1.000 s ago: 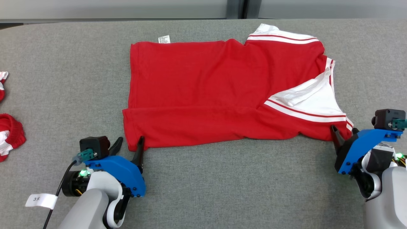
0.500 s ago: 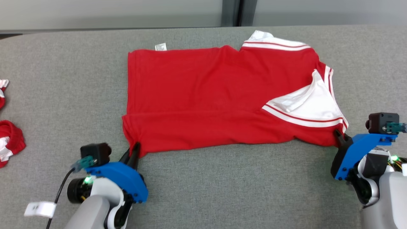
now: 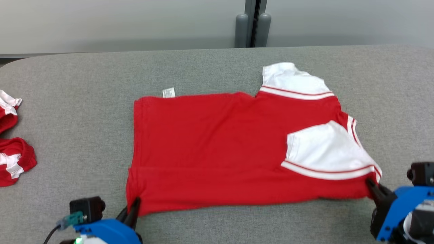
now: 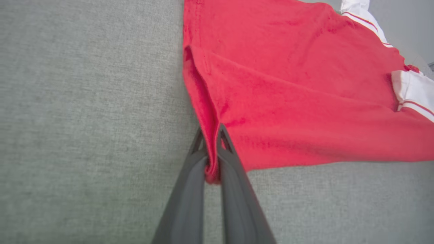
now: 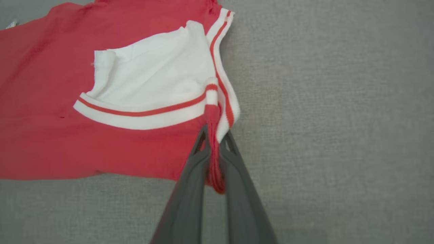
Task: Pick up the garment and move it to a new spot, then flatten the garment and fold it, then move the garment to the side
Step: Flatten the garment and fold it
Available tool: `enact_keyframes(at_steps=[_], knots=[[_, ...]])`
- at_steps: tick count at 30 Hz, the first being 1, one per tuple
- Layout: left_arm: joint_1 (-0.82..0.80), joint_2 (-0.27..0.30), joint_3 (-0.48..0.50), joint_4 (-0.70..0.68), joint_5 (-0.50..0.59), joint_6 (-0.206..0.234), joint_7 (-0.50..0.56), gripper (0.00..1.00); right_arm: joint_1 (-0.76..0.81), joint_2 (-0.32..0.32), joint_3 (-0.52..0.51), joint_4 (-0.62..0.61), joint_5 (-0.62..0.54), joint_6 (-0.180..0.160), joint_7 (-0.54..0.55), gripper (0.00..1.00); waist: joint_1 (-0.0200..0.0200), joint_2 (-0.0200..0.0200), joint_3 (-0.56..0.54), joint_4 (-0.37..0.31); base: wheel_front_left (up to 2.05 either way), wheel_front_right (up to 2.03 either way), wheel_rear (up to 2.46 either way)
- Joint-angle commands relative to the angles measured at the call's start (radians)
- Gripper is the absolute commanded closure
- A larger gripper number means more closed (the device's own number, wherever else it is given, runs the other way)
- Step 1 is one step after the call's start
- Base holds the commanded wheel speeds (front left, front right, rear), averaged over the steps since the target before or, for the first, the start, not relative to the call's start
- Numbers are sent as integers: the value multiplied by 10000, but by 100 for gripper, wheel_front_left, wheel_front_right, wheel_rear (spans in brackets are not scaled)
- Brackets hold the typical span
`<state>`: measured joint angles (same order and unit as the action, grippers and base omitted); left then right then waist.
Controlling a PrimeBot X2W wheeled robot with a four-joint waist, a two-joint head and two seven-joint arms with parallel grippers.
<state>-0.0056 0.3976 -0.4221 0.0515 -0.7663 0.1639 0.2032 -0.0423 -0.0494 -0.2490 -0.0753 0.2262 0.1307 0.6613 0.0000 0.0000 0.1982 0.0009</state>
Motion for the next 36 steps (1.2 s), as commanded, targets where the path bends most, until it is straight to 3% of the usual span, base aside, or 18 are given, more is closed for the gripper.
enact_keyframes(at_steps=[1,5,11,12,13,14,15,24,30,36], knots=[[236,157,59,-223,21,162,65,100,299,-21,-28,-162,107,2,54,100,0,0,-23,-15,0,0,0],[934,502,141,-883,164,627,219,100,1156,-22,-82,-553,423,2,301,100,0,0,-120,-32,0,0,0],[1386,713,109,-991,285,951,293,100,1849,-22,87,-406,767,2,297,100,0,0,-236,-94,0,0,0],[1414,729,107,-933,325,1009,297,100,1897,-22,133,-340,822,2,262,73,0,0,-253,-103,0,0,0],[1430,727,85,-884,330,1056,342,66,1914,-23,160,-280,894,2,221,0,0,0,-274,-114,0,0,0],[1434,720,64,-872,343,1087,372,19,1920,-22,200,-258,895,2,178,0,0,0,-298,-125,0,0,0],[1439,699,52,-871,336,1108,381,0,1889,-19,253,-251,887,3,102,0,0,0,-313,-133,0,0,0],[896,833,79,-1479,254,1303,1005,0,448,-17,560,-959,-366,3,418,0,0,0,-325,-114,0,0,0],[-1059,1110,-157,-1101,548,845,1905,0,-1697,-642,1029,-729,-954,3,1210,0,0,0,20,61,0,0,0],[-3505,644,-340,283,658,425,2500,0,-3921,-1177,1897,-286,-824,3,1523,0,0,0,685,122,0,0,0]])
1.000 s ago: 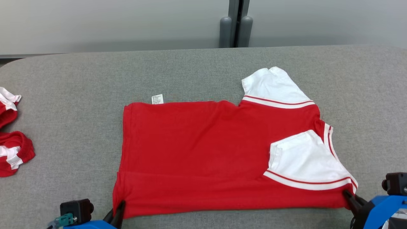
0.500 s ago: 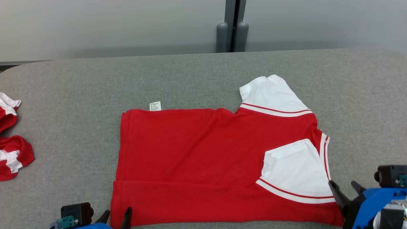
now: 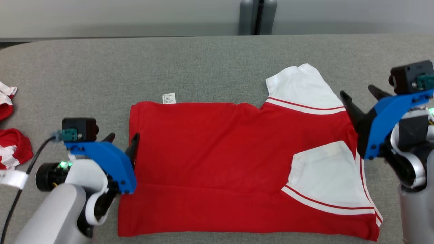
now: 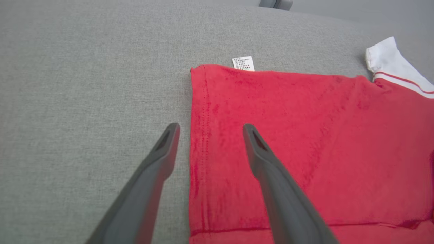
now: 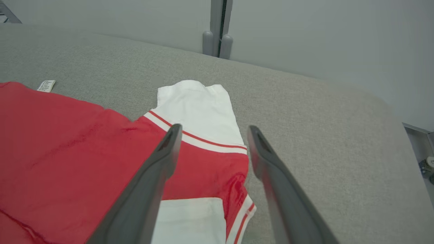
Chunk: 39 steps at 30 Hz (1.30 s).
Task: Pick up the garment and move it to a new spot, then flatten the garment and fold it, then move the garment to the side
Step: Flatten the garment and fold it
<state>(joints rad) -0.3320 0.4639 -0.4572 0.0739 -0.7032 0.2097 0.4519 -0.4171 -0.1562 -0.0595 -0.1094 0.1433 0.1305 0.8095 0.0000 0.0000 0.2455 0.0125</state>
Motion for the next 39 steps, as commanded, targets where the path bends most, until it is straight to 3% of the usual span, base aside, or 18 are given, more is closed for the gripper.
enact_keyframes(at_steps=[1,11,20,21,22,23,24,39], knots=[[-597,-149,21,371,-73,-162,42,0,-512,-167,115,194,27,4,74,0,0,0,328,-3,0,0,0],[-3300,-614,-89,3317,-33,-1052,186,0,-3184,-518,998,2072,186,5,-545,0,0,0,1537,-206,0,0,0],[-4163,-1000,-580,4460,75,-1548,490,0,-4155,-769,1230,3361,369,5,-902,0,0,0,2118,-71,0,0,0],[-4221,-1008,-641,4540,138,-1576,463,29,-4223,-789,1227,3482,388,5,-903,0,0,0,2164,-51,0,0,0],[-4221,-1008,-641,4540,138,-1576,463,29,-4223,-789,1227,3482,388,5,-903,0,0,0,2164,-51,0,0,0],[-4283,-1027,-671,4594,160,-1598,430,56,-4302,-797,1198,3608,406,5,-863,0,0,0,2234,-26,0,0,0],[-4346,-1068,-734,4666,250,-1612,298,100,-4469,-847,1175,3872,384,5,-795,0,0,0,2350,37,0,0,0],[-4116,-1624,-1204,3684,375,-2126,-765,100,-6067,-1261,504,6394,-790,5,-40,0,0,0,3365,1293,0,0,0]])
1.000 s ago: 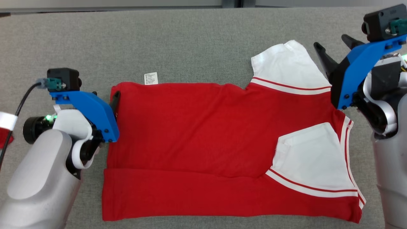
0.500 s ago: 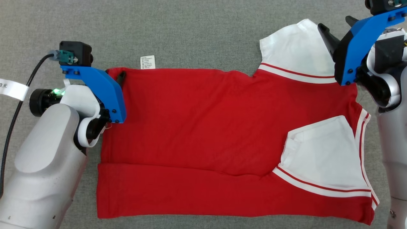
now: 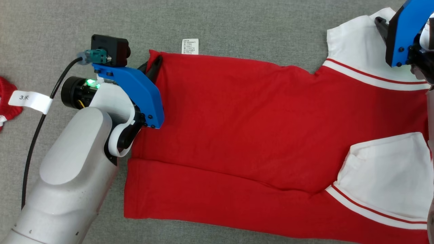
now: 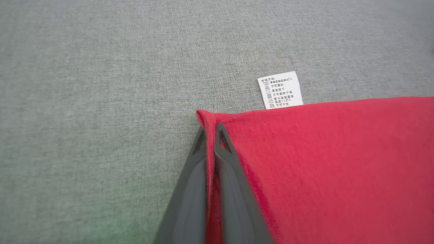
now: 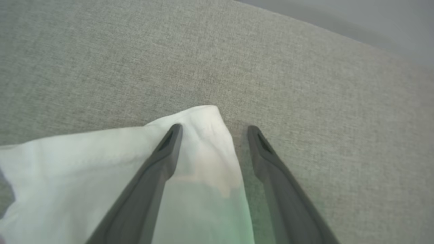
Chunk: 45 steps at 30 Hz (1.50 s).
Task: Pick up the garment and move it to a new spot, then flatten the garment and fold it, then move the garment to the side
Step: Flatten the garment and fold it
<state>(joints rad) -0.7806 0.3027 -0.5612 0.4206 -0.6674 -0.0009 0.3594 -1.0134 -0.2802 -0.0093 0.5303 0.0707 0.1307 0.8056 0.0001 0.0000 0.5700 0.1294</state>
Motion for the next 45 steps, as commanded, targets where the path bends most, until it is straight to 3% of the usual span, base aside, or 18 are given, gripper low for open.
enact_keyframes(at_steps=[1,3,4,5,12,15,20,24,31,38,45], knots=[[385,-13,-199,181,51,-49,130,100,-123,8,-2,123,-55,2,28,0,-1,0,147,164,0,0,0],[436,-57,-218,79,43,-69,-10,100,-62,59,78,398,-13,5,163,0,-1,0,169,202,0,0,0],[456,-67,-215,36,45,-72,-73,100,-3,83,152,505,19,5,192,18,-1,0,170,212,0,0,0],[469,-85,-172,-4,4,-76,-172,100,18,86,222,544,64,6,92,100,-1,0,164,213,0,0,0],[565,6,313,-86,-56,-45,-1471,100,75,-80,312,312,709,2,-1220,100,-1,0,-167,-24,0,0,0],[793,150,478,-110,28,-49,-2135,100,299,137,-2,114,1248,3,-1646,100,-1,0,-504,-229,0,0,0],[1628,370,576,-412,-115,-388,-3020,100,954,211,11,-615,1910,3,-1824,100,-1,0,-1162,-562,0,0,0],[2390,692,231,-786,-31,-830,-3461,100,1981,-20,145,-1558,2525,3,-1555,100,-1,0,-1716,-716,0,0,0],[3598,1379,-239,-1172,155,-1142,-4360,100,4634,-262,-152,-3878,3370,3,-697,100,-1,0,-2625,-992,0,0,0],[4454,2380,-778,-1212,529,-1260,-5318,100,6911,39,-797,-5821,3750,3,287,100,-1,0,-3196,-1381,0,0,0],[4768,2677,-1102,-859,660,-1298,-5813,100,8366,532,-1260,-6869,3859,3,939,100,-1,0,-3490,-1584,0,0,0]])
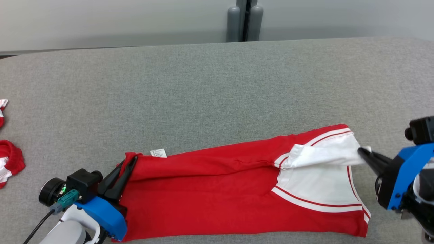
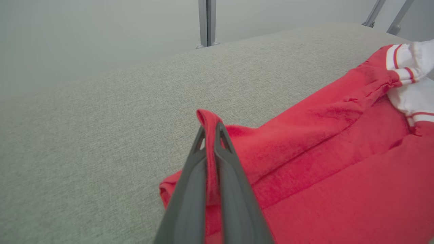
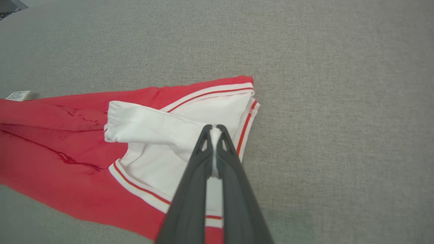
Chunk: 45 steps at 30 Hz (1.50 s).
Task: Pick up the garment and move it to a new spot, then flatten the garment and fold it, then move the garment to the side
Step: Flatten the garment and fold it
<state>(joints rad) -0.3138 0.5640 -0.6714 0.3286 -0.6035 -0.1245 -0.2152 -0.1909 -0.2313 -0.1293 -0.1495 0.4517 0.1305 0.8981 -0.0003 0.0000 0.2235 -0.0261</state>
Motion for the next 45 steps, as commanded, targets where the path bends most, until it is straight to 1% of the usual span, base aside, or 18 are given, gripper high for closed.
enact_keyframes(at_steps=[1,3,9,16,17,18,19,20,21,23,25,27,28,34,40,42,45], knots=[[117,76,-5,150,53,-62,-104,100,300,123,-91,-187,77,5,97,100,3,0,-40,-45,0,0,0],[155,22,-18,299,101,-6,-181,100,570,252,-127,-397,29,5,195,100,3,0,-72,-78,0,0,0],[254,-221,197,686,52,439,-323,100,1305,656,-181,-753,15,5,562,100,3,0,-133,-84,0,0,0],[345,-547,410,1005,29,759,-437,100,2176,1060,-295,-1091,-221,5,1179,100,3,0,-213,-12,0,0,0],[379,-601,464,1033,-7,818,-453,87,2254,1119,-311,-1125,-235,5,1196,100,3,0,-214,-6,0,0,0],[409,-653,512,1053,-17,840,-454,60,2357,1168,-307,-1128,-258,5,1263,100,3,0,-221,7,0,0,0],[441,-716,566,1079,-56,854,-470,40,2473,1215,-289,-1102,-254,5,1350,90,3,0,-238,28,0,0,0],[473,-776,632,1110,-120,858,-478,8,2564,1255,-294,-1103,-265,5,1401,51,3,0,-253,43,0,0,0],[493,-850,700,1129,-156,881,-485,0,2632,1302,-341,-1104,-295,5,1433,0,3,0,-267,57,0,0,0],[544,-1029,852,1126,-243,922,-502,0,2731,1411,-358,-1175,-328,5,1431,0,3,0,-299,82,0,0,0],[651,-1213,1127,1080,-404,987,-505,0,2758,1457,-445,-1247,-401,5,1217,0,3,0,-331,103,0,0,0],[789,-1453,1604,876,-558,1083,-499,0,2633,1505,-559,-1217,-528,5,848,0,3,0,-368,119,0,0,0],[789,-1453,1604,876,-558,1083,-499,0,2633,1505,-559,-1217,-528,5,848,0,3,0,-368,119,0,0,0],[1601,-2321,3160,141,-774,1160,-504,0,2221,1623,-1073,-894,-1255,5,-740,0,3,0,-584,219,0,0,0],[2137,-2930,4256,-324,-320,1022,-505,0,1966,1749,-1341,-115,-1725,5,-1893,0,3,0,-853,391,0,0,0],[2224,-3084,4457,-384,-119,972,-505,0,1873,1756,-1471,194,-2066,5,-2354,0,3,0,-935,449,0,0,0],[2201,-3082,4547,-300,309,953,-505,0,1694,1798,-1697,821,-2405,5,-3089,0,3,0,-1057,519,0,0,0]])
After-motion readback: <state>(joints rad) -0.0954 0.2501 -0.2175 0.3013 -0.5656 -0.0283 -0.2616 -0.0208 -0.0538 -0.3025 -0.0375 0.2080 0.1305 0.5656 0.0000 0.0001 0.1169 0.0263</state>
